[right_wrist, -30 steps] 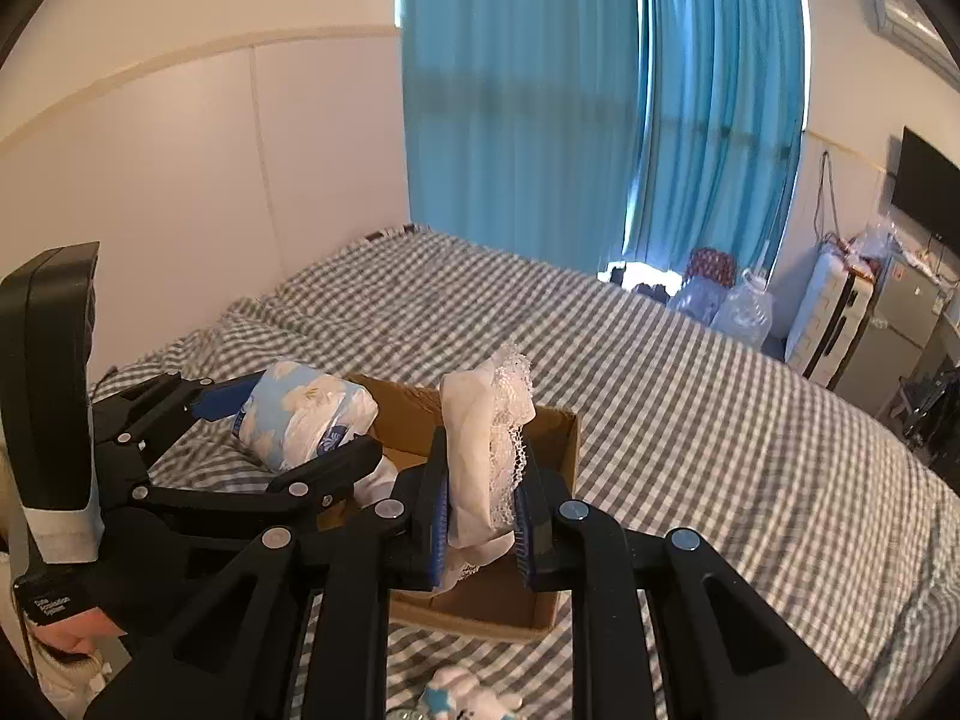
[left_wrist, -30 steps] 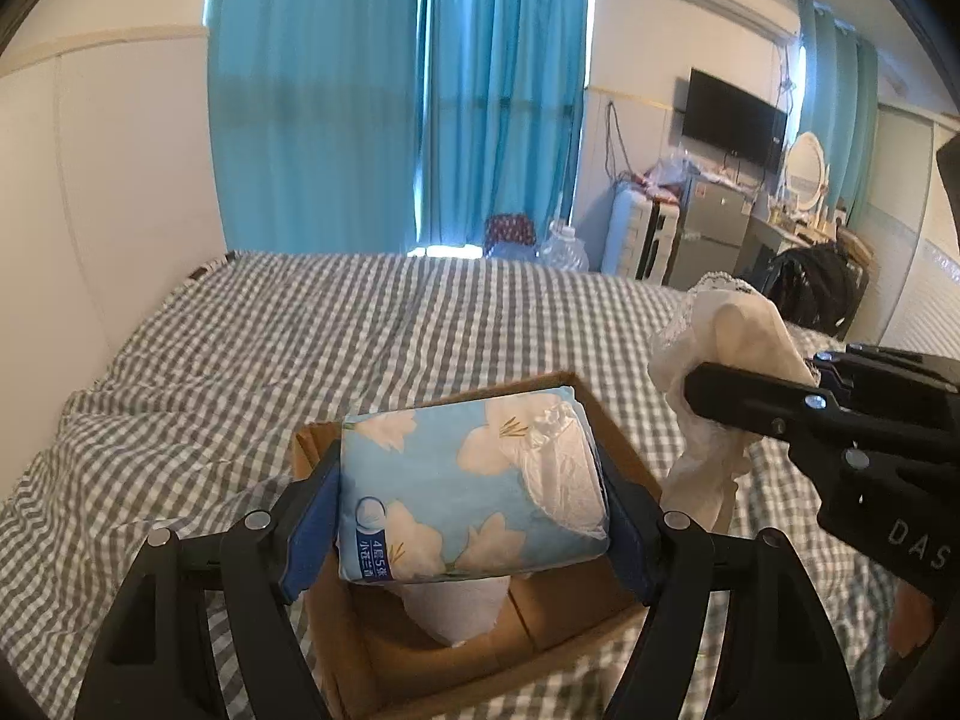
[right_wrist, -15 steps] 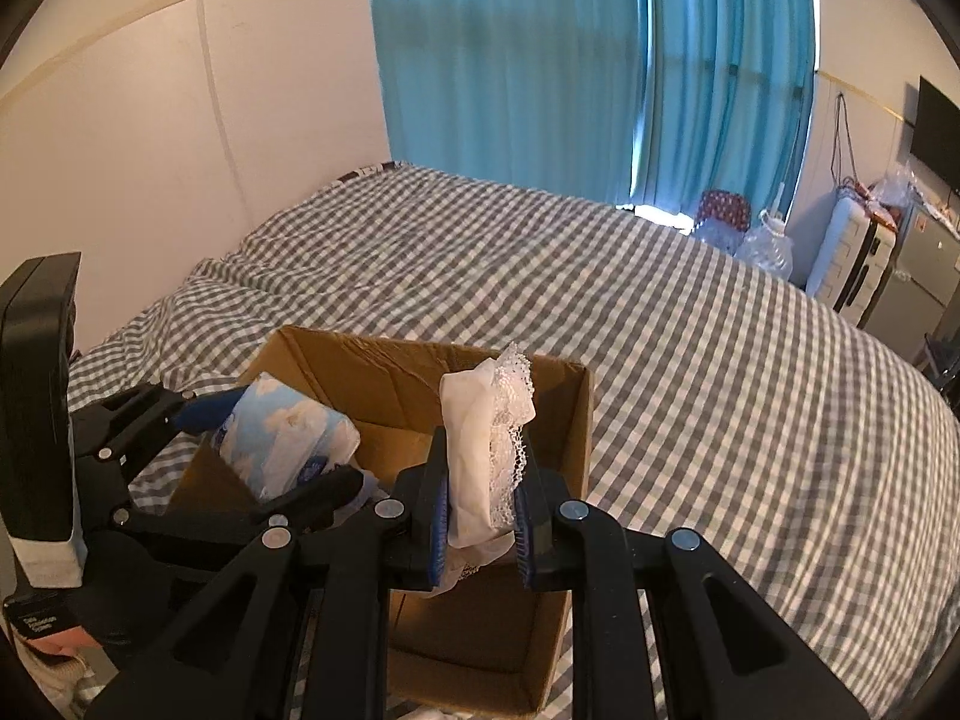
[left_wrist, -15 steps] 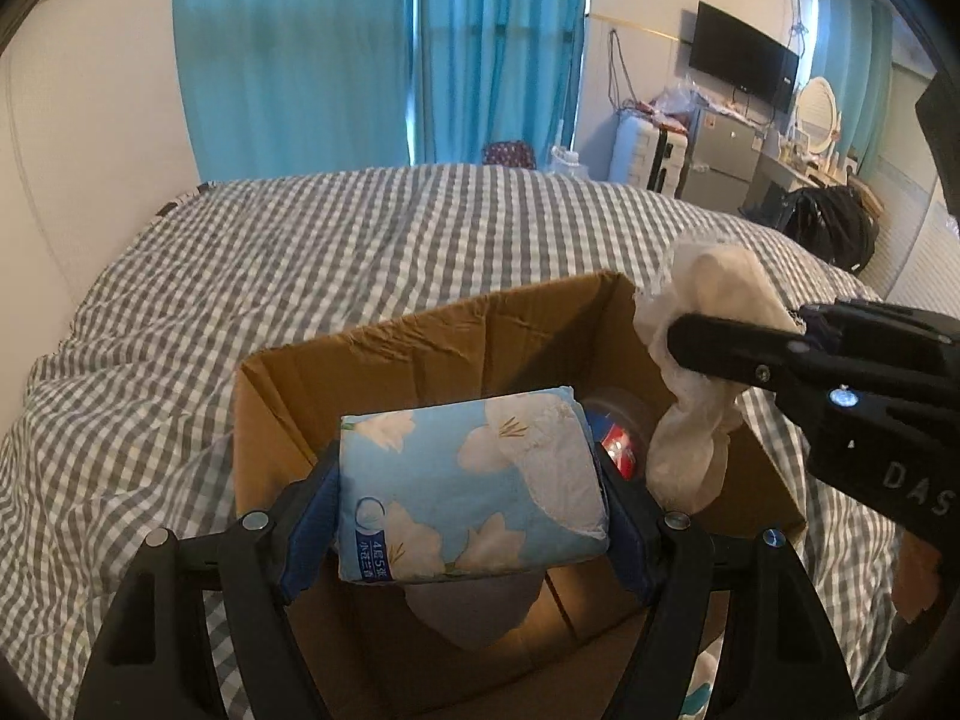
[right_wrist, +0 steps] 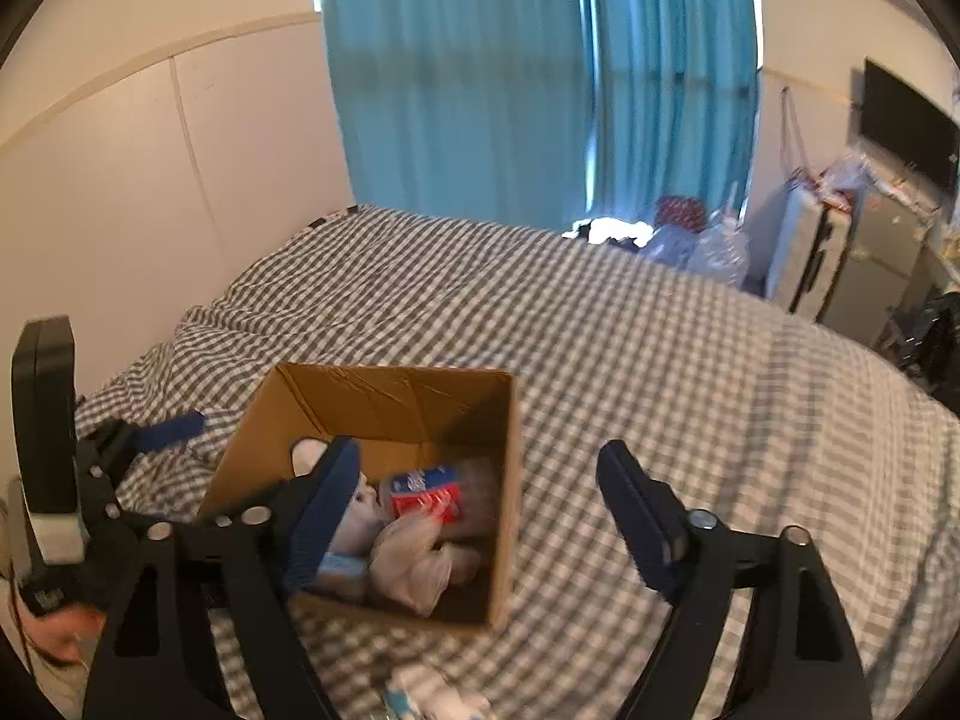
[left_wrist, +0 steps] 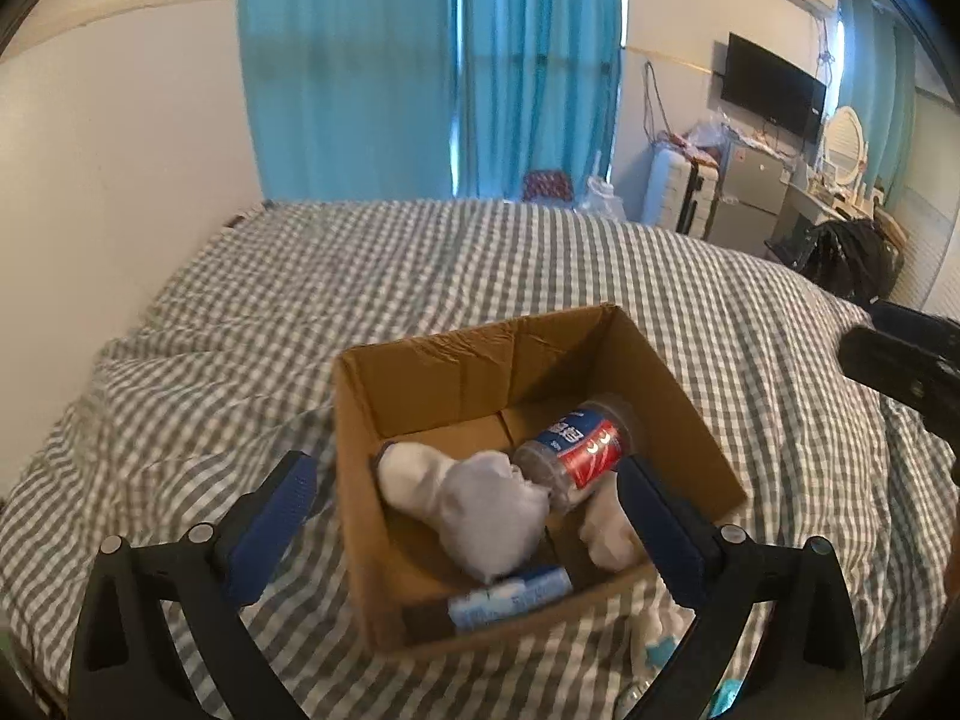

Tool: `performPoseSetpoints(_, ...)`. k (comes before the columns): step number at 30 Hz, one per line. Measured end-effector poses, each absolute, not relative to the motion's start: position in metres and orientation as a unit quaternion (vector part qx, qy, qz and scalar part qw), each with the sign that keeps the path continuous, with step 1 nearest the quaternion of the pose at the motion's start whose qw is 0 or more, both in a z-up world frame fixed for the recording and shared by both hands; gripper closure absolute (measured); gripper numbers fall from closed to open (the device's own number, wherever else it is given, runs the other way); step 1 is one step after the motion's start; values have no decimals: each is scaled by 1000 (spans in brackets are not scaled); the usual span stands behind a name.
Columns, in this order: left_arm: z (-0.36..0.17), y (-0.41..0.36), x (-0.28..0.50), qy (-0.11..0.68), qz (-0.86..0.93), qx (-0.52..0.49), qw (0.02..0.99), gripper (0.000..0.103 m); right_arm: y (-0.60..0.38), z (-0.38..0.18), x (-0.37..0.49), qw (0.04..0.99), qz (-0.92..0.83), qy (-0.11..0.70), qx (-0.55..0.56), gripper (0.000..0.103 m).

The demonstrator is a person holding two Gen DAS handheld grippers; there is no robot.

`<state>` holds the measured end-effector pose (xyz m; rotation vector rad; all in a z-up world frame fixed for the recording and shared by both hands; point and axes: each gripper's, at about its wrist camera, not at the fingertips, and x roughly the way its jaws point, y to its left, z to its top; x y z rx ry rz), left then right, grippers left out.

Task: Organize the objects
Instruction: 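Carry tissue pack and lace cloth into the box and release both, then grasp the blue blister pack with right tool while left grasps green clip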

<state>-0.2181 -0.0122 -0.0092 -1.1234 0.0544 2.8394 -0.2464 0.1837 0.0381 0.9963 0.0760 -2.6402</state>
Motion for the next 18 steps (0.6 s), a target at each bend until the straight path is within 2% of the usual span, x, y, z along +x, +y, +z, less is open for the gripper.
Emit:
performPoseSetpoints(3,-3,-14,-191,19,934,-354,48,0,197,52,-215,129,-931,42,338,11)
performPoseSetpoints(11,-29,-2,-124,21,931,-362,48,0,223,46,-129,69,-933,56,350,10)
performPoseSetpoints(18,-83,8,-86,50,919,-389,41,0,230,-27,-81,43,-908,34,416,10)
